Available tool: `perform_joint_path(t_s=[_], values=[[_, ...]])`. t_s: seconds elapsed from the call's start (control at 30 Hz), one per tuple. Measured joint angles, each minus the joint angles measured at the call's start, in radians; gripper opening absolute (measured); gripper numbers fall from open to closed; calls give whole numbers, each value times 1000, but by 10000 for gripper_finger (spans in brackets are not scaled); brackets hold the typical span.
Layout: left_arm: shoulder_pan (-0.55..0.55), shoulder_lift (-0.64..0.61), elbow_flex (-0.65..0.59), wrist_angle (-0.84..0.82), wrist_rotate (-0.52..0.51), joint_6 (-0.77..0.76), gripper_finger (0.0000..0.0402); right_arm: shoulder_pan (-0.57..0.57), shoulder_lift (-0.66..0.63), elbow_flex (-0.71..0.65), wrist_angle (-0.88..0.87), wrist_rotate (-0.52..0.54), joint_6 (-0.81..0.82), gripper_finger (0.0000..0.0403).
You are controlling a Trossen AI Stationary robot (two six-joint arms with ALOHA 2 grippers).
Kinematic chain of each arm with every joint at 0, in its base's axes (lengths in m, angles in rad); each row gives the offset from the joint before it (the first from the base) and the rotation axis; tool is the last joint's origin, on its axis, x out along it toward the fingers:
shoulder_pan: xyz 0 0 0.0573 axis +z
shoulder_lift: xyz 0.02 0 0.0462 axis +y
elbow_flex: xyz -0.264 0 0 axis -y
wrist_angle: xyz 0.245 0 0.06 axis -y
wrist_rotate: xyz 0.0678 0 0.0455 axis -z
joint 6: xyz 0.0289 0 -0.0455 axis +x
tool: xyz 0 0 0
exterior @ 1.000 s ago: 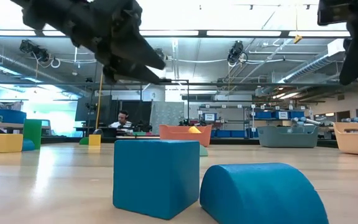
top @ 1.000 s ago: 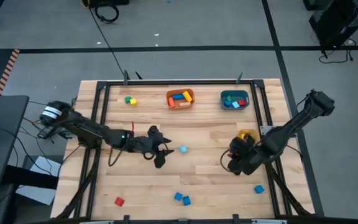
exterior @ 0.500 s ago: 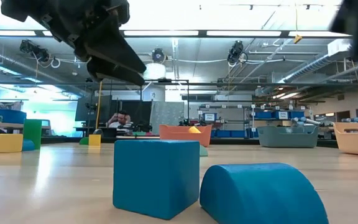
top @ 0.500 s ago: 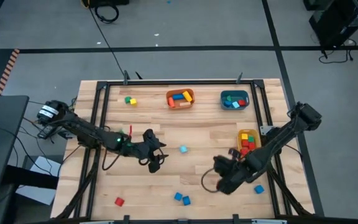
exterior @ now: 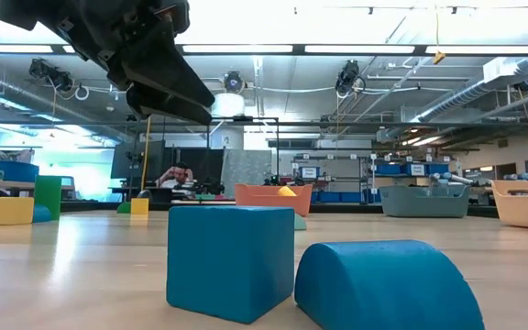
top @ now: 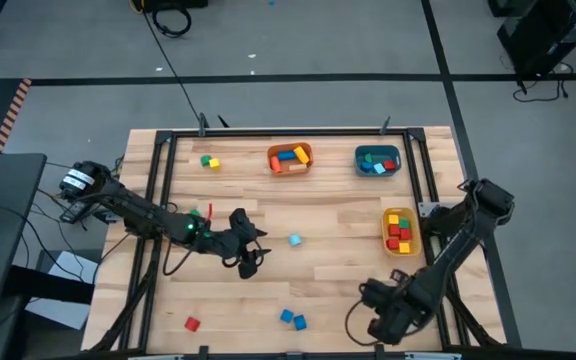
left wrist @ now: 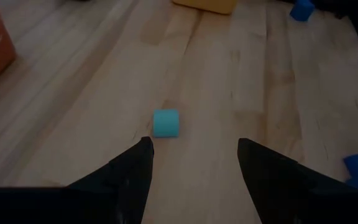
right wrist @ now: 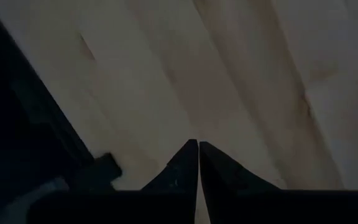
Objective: Sort blocks by size
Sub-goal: Put the blue cube block into the yellow bin
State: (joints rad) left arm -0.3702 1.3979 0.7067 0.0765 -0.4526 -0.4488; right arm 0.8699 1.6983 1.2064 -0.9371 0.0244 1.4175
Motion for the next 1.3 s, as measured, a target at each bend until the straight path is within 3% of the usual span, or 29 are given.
perform_joint_path(t_s=[0.2, 0.43, 0.67, 0.83, 1.07, 1.3], values=[[0, 0, 0, 9, 0, -6, 241, 80, 1, -1, -146, -67, 228, 54], [0, 0, 0, 16, 0, -8, 241, 147, 0, -1, -266, -77, 363, 144], [0, 0, 0, 17, 0, -8, 241, 160, -1, -9, -269, -104, 386, 249], [0, 0, 0, 35, 0, -9, 241, 164, -1, -89, -205, -170, 382, 296], [0, 0, 0, 34, 0, -22, 241, 165, -1, -217, -2, -245, 364, 311], [0, 0, 0, 34, 0, -23, 241, 165, -1, -290, 129, -300, 365, 280]])
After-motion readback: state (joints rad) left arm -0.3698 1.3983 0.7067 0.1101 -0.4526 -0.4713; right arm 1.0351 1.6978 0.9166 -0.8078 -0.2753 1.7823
